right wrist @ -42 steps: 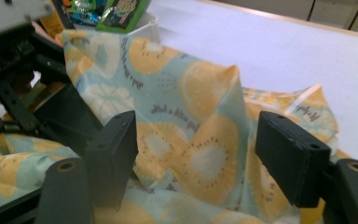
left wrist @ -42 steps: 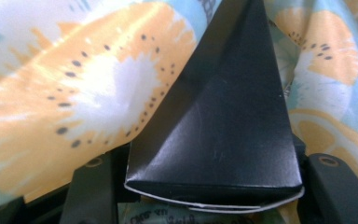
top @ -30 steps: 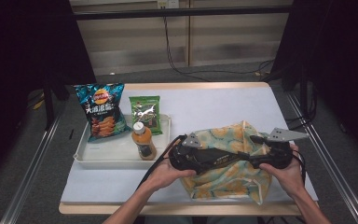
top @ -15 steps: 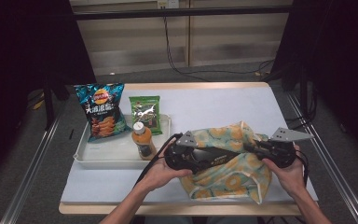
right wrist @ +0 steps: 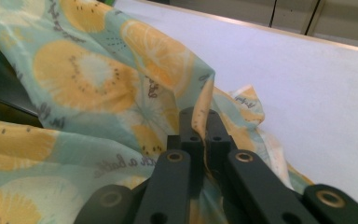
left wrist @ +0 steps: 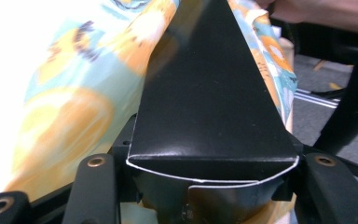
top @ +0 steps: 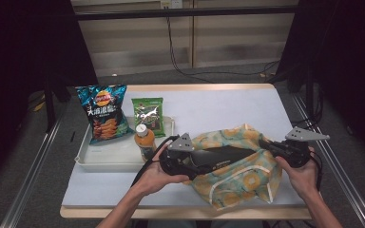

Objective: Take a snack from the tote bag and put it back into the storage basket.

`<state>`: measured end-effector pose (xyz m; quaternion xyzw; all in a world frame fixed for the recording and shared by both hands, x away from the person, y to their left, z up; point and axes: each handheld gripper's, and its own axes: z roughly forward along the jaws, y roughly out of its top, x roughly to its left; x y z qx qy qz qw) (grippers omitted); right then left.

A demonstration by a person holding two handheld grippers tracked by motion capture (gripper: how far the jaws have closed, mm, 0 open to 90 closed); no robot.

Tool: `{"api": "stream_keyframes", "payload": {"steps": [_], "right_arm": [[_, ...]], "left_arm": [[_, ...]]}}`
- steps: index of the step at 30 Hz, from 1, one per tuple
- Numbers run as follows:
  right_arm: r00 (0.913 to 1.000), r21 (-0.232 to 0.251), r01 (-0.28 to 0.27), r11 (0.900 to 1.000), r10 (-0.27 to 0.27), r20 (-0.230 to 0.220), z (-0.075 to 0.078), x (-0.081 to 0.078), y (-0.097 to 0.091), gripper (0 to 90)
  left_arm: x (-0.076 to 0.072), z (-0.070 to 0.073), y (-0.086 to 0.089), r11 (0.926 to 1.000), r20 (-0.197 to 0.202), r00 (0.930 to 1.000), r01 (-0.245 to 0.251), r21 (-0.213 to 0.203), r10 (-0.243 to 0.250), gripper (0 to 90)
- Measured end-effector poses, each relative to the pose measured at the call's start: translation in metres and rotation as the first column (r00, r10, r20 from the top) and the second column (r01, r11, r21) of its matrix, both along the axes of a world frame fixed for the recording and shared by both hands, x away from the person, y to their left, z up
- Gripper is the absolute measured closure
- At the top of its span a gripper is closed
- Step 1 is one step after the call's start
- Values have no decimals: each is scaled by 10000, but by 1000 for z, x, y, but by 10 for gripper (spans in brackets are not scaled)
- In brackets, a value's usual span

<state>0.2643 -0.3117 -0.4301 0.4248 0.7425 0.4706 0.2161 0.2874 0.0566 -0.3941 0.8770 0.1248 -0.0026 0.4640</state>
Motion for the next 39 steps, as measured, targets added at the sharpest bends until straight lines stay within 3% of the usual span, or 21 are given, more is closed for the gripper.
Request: {"api": "stream_keyframes", "payload": {"steps": [2,8,12,16,19,26,28,29,31,32,39], "right_arm": [[9999,-114,105,9999,-106,-76,-3,1,-1,899],[9997,-196,83,9998,-87,-210,-8,2,-1,898],[9992,-279,70,9996,-81,-387,-12,4,-1,897],[9983,-330,263,9991,-280,-517,-15,7,-4,897],[9985,-355,295,9989,-310,-450,-14,8,-6,896],[9965,-115,768,9970,-771,-321,-12,9,-16,885],[9960,103,860,9962,-857,-250,-11,9,-18,832],[9965,353,811,9961,-804,-212,-10,8,-18,764],[9976,399,689,9968,-684,-146,-9,7,-17,687],[9984,504,558,9972,-553,-123,-9,6,-16,604],[9995,895,108,9959,-133,271,2,-2,-9,440]], "left_arm": [[0,4,3,9994,-38,10000,63,-327,-65,446],[-1,11,6,9986,70,9999,92,-512,-89,445],[-2,17,7,9966,196,9995,266,-778,-251,445],[-3,27,11,9937,266,9996,134,-1109,-105,445],[-2,31,17,9906,287,9995,155,-1363,-117,444],[2,37,31,9883,387,9991,-92,-1523,153,442],[4,38,35,9864,392,9990,-144,-1639,211,442],[5,38,37,9861,374,9990,-179,-1651,244,442],[6,39,41,9864,419,9989,-148,-1636,219,442],[7,40,42,9864,430,9989,-128,-1636,201,442],[7,40,46,9875,565,9982,-116,-1570,207,441]]}}
